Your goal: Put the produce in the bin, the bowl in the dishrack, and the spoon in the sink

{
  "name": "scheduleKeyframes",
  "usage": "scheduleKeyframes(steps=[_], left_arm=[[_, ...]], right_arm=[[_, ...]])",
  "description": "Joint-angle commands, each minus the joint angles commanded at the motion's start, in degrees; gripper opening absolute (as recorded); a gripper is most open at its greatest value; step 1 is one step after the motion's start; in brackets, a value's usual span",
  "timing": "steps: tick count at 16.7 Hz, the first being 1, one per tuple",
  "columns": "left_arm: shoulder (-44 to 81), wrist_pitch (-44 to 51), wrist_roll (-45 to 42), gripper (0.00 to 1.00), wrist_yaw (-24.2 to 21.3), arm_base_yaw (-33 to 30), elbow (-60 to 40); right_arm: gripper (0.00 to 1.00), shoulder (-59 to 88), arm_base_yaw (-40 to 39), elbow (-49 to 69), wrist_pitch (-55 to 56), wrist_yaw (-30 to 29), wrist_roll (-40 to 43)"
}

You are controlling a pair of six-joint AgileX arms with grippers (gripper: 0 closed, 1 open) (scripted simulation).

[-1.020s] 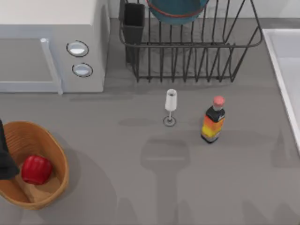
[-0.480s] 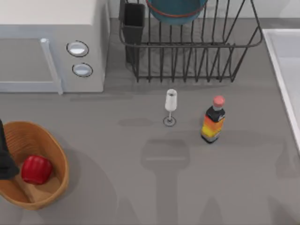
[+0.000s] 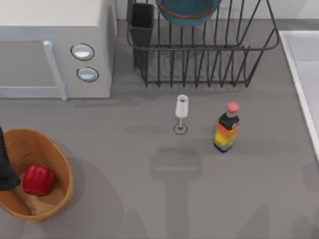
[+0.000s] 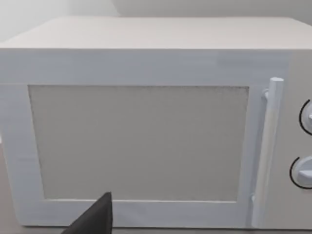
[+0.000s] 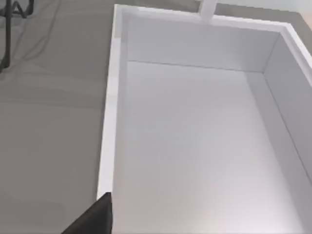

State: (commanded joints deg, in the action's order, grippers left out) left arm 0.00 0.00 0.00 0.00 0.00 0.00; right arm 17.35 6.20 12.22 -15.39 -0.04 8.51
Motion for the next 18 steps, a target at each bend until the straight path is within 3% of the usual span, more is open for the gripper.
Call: scheduleKeyframes(steps=[11, 18], left_arm=[[0.0, 0.0, 0.0, 1.0, 0.0, 0.0, 0.0], [0.0, 0.0, 0.0, 1.0, 0.0, 0.0, 0.0]], right_arm=[[1.0, 49.11, 14.89, 29.42, -39.02, 0.8, 21.09], [1.0, 56.52, 17.19, 34.17, -45.06, 1.04, 24.56]])
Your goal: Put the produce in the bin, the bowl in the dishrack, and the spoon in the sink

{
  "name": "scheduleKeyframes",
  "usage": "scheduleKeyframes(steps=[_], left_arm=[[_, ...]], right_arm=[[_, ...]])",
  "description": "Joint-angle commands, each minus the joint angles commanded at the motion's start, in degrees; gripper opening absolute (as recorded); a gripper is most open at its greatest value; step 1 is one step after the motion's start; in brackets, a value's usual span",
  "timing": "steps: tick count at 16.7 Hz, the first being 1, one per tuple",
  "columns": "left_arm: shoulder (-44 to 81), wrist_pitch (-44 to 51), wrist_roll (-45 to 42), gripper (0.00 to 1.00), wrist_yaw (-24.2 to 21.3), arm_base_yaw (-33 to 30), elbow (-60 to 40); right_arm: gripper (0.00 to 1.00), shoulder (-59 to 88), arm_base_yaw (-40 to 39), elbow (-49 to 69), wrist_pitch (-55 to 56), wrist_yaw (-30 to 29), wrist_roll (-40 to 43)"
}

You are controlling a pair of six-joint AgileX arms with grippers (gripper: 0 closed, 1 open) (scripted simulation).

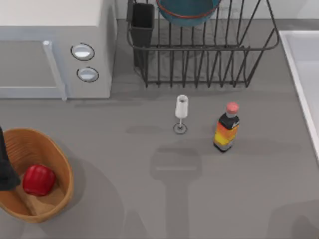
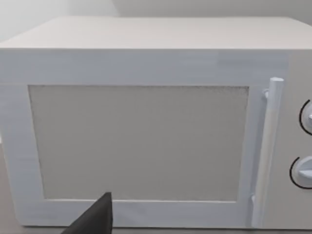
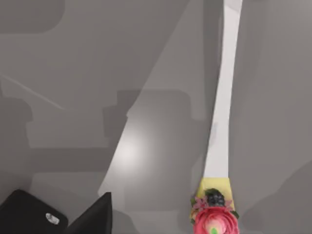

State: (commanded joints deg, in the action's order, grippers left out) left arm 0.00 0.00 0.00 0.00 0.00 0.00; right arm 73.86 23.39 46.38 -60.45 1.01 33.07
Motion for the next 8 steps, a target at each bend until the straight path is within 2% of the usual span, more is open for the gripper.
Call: scheduleKeyframes(steps=[4, 8], left_arm=[[0.0, 0.0, 0.0, 1.0, 0.0, 0.0, 0.0], [0.0, 0.0, 0.0, 1.0, 0.0, 0.0, 0.0]], right_arm=[[1.0, 0.56, -0.68, -0.83, 1.04, -0.03, -0.56], [1.0, 5.41, -3.39, -6.36, 9.97, -0.07, -3.34]])
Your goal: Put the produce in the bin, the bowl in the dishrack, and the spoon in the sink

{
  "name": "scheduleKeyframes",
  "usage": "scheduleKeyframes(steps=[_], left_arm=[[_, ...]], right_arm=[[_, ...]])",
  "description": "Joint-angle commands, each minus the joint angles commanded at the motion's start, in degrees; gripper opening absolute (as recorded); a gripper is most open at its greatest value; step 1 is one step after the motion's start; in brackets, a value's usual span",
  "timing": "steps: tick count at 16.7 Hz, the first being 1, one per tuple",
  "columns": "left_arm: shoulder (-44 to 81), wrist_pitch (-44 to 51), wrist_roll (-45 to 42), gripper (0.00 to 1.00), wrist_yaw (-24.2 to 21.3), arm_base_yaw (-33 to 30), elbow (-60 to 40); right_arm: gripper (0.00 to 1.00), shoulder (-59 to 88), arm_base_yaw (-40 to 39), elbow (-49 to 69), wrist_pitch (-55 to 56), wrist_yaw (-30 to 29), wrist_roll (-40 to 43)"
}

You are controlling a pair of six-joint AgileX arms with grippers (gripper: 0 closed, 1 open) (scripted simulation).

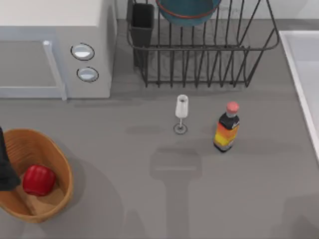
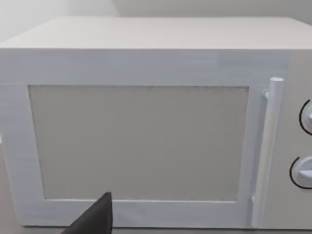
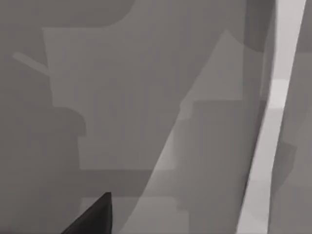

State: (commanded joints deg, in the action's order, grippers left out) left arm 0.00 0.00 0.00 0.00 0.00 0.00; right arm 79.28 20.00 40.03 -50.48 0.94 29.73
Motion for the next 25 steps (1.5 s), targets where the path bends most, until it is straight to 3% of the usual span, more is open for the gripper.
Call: scheduleKeyframes(steps=[6, 12, 25], left_arm=[[0.0, 0.0, 0.0, 1.0, 0.0, 0.0, 0.0], [0.0, 0.0, 0.0, 1.0, 0.0, 0.0, 0.0], [0.0, 0.0, 0.0, 1.0, 0.0, 0.0, 0.0]], right_arm=[[1.0, 7.57, 1.74, -7.29, 16.58, 0.08, 1.61], [1.0, 8.31, 2.64, -8.44, 18.57, 0.07, 2.38], [0.02, 8.31, 2.64, -8.44, 18.57, 0.07, 2.38]])
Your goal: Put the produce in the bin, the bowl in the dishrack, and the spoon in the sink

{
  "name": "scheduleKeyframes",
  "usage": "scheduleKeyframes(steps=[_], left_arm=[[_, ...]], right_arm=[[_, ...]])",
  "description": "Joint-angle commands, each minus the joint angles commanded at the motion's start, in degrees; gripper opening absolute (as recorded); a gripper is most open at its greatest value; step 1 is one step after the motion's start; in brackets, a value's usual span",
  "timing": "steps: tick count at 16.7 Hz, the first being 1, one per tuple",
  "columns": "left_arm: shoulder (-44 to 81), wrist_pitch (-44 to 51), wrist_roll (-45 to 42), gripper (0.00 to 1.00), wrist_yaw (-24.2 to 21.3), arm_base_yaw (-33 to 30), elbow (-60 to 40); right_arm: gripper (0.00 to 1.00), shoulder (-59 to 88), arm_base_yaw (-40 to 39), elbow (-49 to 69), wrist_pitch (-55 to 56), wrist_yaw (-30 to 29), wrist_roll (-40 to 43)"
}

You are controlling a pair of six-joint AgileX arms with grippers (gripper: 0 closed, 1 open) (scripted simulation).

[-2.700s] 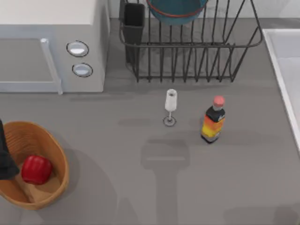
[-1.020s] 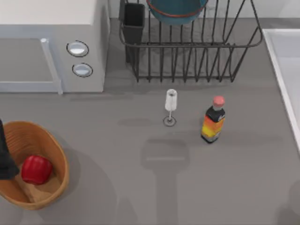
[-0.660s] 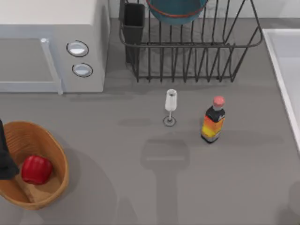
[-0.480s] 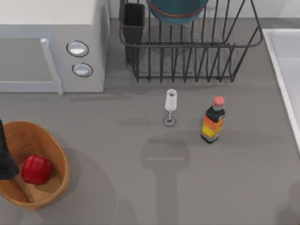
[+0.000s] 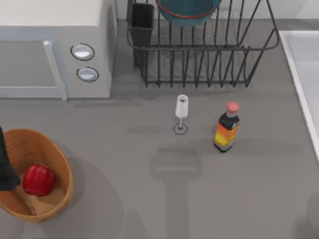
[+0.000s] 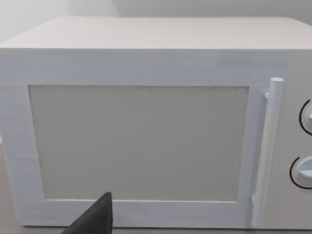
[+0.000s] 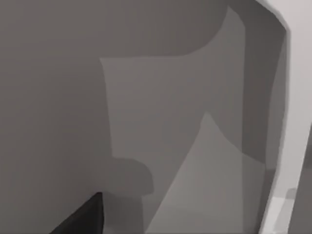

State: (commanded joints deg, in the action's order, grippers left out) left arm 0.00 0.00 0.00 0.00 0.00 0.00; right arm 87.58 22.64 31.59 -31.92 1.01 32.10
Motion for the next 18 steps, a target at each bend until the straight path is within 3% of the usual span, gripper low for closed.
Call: scheduleKeyframes(steps=[8, 9, 14, 18], left_arm=[[0.0, 0.0, 0.0, 1.0, 0.0, 0.0, 0.0], [0.0, 0.0, 0.0, 1.0, 0.0, 0.0, 0.0], [0.0, 0.0, 0.0, 1.0, 0.0, 0.0, 0.0], [0.0, 0.0, 0.0, 1.0, 0.0, 0.0, 0.0]], right_arm=[[0.0, 0.0, 0.0, 0.0, 0.0, 0.0, 0.0], [0.0, -3.92, -0.54, 2.21, -4.66, 1.19, -0.45], [0.0, -4.43, -2.93, 6.8, -7.11, 0.53, 1.61], [0.0, -7.51, -3.8, 14.34, -17.99, 0.27, 2.79]])
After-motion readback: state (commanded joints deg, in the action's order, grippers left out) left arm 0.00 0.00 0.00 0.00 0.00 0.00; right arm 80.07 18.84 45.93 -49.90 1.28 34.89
